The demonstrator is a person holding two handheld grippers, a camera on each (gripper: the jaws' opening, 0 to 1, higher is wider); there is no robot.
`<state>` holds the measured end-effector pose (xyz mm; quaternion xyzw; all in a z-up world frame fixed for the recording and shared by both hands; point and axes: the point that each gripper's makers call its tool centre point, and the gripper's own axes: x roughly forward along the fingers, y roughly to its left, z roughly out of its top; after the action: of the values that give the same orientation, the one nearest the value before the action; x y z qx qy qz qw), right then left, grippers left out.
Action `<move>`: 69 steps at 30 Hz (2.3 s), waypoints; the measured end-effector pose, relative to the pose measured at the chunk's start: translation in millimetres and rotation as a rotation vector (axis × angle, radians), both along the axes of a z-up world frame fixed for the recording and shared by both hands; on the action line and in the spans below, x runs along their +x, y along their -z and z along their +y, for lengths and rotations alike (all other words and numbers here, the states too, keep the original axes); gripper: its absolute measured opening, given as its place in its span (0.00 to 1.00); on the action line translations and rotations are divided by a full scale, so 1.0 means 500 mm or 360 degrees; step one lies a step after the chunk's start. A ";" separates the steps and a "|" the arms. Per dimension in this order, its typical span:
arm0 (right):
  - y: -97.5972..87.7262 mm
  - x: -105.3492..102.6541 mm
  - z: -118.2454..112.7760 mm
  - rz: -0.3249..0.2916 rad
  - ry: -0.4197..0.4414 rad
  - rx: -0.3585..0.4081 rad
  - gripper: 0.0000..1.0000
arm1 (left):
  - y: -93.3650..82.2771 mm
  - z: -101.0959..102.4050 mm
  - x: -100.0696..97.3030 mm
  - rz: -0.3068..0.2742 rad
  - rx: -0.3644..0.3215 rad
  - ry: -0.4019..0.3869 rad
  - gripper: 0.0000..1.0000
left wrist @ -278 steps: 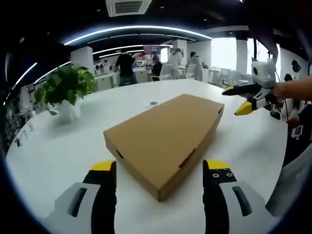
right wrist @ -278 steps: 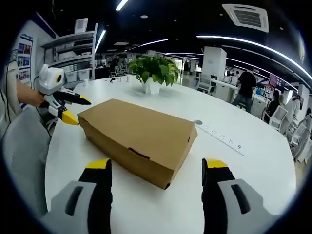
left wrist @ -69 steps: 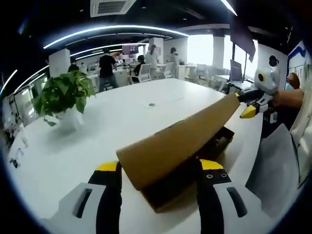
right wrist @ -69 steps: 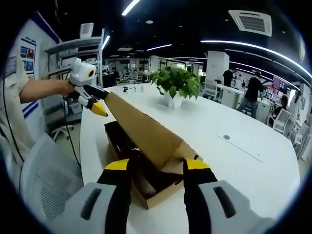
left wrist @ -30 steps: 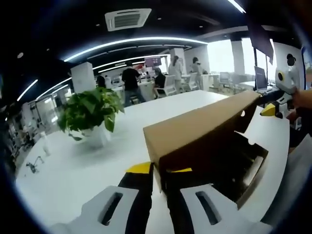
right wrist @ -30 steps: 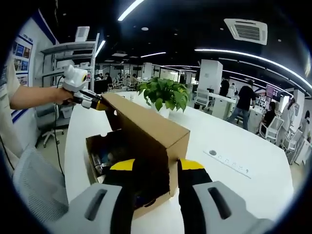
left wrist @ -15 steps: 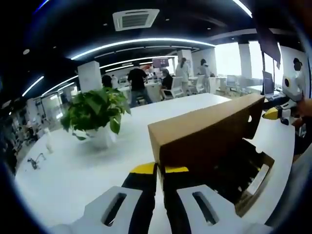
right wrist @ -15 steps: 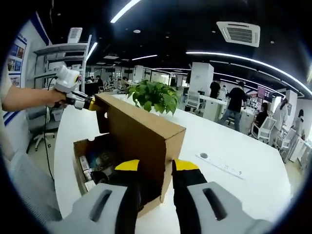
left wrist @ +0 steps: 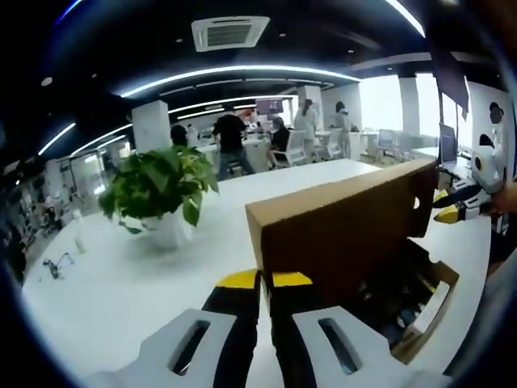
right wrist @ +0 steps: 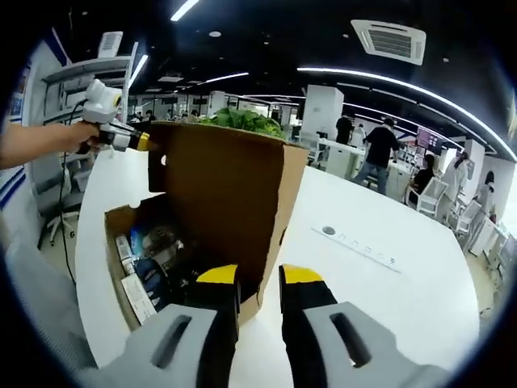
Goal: Operate the shoe box by opening the lid, removing the specified soft item, and placing it in the target area until the item is outside and the box remains undamaged.
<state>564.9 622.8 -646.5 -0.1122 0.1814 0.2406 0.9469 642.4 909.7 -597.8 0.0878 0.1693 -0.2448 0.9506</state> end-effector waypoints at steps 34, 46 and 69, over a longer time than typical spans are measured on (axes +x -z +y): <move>0.082 0.057 -0.003 0.0154 0.0118 0.0026 0.01 | 0.014 -0.010 0.073 0.0019 -0.0060 -0.0029 0.00; 0.079 0.062 -0.002 0.0098 0.0076 -0.0099 0.00 | 0.036 -0.018 0.105 0.0010 -0.0013 -0.0038 0.01; 0.079 0.067 -0.003 0.0155 0.0127 -0.0030 0.00 | 0.145 0.004 0.025 0.0182 -0.0030 -0.0099 0.00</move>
<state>598.3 621.4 -686.1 -0.1018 0.2338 0.2062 0.9447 654.7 911.5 -670.4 0.0595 0.2238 -0.2213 0.9473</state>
